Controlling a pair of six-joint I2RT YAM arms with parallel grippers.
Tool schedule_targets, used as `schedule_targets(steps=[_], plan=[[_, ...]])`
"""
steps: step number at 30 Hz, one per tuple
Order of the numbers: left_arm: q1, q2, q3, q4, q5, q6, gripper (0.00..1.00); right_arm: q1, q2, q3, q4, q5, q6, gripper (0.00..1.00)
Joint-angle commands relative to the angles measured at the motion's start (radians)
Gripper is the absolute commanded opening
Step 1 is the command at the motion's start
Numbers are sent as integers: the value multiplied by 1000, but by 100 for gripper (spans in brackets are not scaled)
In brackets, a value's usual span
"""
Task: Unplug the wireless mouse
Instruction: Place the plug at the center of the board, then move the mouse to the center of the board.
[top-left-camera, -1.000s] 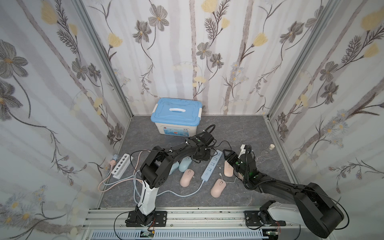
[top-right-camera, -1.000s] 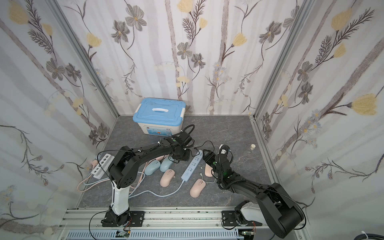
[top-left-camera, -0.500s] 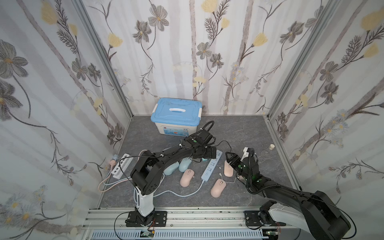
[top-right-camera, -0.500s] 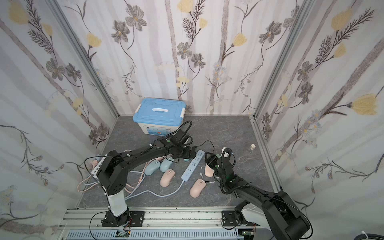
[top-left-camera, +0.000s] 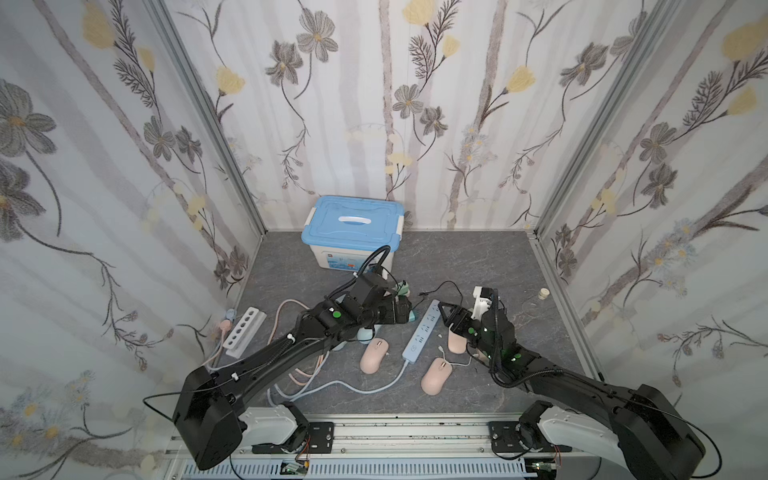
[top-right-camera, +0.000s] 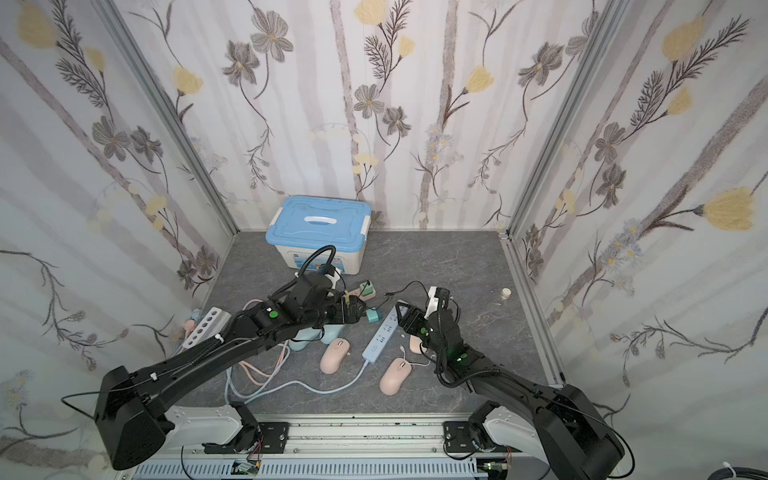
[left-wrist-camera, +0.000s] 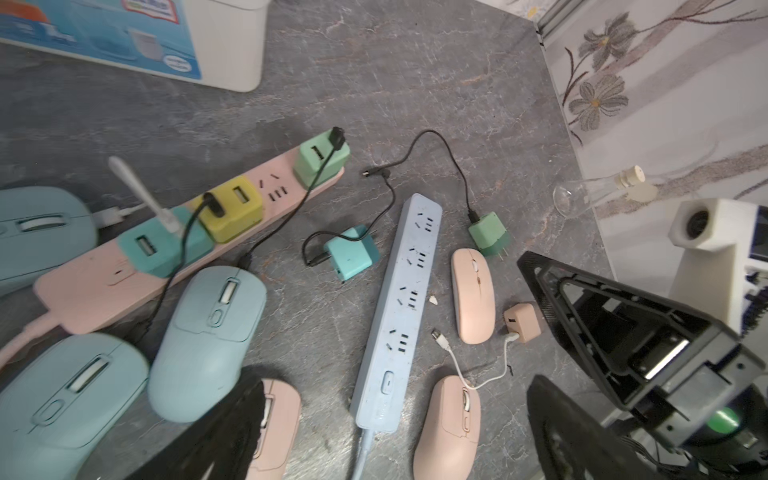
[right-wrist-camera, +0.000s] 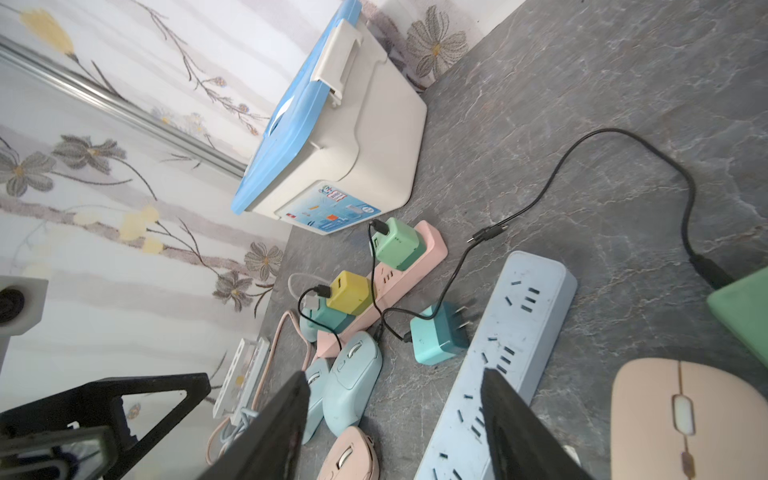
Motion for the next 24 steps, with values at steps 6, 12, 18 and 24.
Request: schedule_targets(steps=[6,12,18,24], plan=[[9,-62,-238,27,-139,-131,100,50,49,27,-42,-61,-68,65],[9,-26,-295,94,-122,-147,100,60,56,15,-45,-70,-69,65],[11,73,-278,144,-60,-140,100,62,45,3,-45,-63,-65,65],[11,216,-251,172,31,-161,100,62,24,-5,-48,-52,-60,65]])
